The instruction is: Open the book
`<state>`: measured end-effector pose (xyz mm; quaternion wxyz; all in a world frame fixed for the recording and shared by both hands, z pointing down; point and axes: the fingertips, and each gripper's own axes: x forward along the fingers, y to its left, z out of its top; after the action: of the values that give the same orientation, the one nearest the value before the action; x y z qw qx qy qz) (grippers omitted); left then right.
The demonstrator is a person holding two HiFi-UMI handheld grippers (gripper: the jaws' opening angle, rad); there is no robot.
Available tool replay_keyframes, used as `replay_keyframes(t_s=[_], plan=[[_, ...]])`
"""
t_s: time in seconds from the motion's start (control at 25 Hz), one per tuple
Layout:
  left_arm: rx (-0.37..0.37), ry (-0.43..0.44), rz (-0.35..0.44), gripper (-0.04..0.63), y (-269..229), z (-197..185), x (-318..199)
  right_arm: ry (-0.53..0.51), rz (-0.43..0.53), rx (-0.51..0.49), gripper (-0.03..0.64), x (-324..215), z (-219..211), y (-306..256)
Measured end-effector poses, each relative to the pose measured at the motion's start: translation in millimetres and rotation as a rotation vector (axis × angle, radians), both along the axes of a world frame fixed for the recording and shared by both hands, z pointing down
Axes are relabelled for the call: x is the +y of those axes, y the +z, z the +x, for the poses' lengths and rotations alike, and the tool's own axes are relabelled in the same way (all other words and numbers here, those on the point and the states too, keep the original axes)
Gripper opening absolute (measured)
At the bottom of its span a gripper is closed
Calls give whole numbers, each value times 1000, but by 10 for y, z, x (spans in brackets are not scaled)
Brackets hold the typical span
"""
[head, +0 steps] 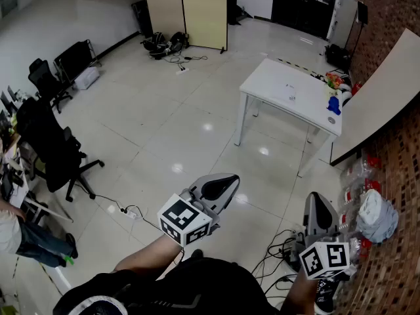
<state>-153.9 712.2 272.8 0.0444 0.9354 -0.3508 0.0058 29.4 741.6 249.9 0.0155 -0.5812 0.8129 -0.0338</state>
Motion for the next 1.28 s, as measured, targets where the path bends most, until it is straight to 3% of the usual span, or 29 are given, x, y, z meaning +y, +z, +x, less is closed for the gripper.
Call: replay_keyframes(t_s=[0.68,0.92,1.28], plan=[[-13,-71,17,-5,45,564,-551,-56,13,-3,0,-582,604,82],[8,-84,20,-5,134,431,-1319,-58,14,13,0,-1325,527,154],[51,-67,5,-5,90,-62,-2854,-42,-9,67,0,-2849,34,51]])
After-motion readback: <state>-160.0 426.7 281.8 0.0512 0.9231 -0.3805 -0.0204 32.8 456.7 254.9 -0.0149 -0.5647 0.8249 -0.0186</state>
